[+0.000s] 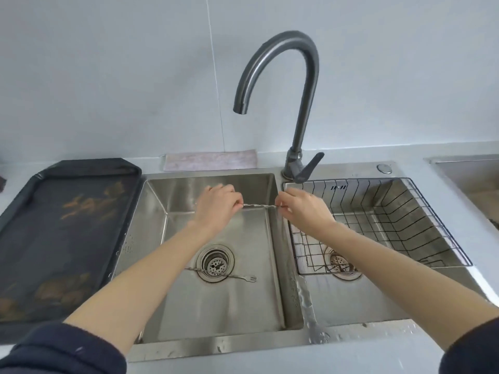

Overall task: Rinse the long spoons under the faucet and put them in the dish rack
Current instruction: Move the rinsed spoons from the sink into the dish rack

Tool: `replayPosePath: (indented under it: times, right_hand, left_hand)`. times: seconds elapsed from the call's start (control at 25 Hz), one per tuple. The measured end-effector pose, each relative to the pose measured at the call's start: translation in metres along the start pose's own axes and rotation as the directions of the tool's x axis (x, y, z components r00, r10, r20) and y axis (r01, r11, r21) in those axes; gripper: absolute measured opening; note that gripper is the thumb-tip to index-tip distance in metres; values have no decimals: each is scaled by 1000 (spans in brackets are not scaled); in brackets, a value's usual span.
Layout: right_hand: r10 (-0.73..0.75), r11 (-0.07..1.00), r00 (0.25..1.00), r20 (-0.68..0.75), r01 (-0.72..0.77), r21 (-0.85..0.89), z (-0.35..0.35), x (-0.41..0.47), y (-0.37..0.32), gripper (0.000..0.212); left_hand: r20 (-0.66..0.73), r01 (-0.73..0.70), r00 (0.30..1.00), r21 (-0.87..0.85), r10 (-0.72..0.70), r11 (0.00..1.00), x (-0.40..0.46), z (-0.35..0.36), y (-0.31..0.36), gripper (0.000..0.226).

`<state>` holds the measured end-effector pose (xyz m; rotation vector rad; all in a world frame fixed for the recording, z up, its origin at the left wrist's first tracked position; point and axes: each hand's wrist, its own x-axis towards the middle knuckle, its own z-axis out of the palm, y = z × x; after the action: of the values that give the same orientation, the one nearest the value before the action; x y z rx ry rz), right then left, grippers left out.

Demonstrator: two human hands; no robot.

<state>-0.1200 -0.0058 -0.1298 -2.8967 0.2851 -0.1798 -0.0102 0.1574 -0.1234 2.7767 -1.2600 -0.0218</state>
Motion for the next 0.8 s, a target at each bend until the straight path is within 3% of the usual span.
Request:
replayPosePath:
  times: [0.48, 0.8]
  right_hand:
    - [150, 984, 983, -110, -159, -77, -44, -53, 109, 16]
    - [262, 963, 963, -62, -265, -40, -27, -67, 170, 17]
  left_hand:
    - [7, -215, 976, -91, 216, 972, 48, 3, 118, 26]
    - [143, -208, 964, -125, 225, 970, 68, 36, 149, 27]
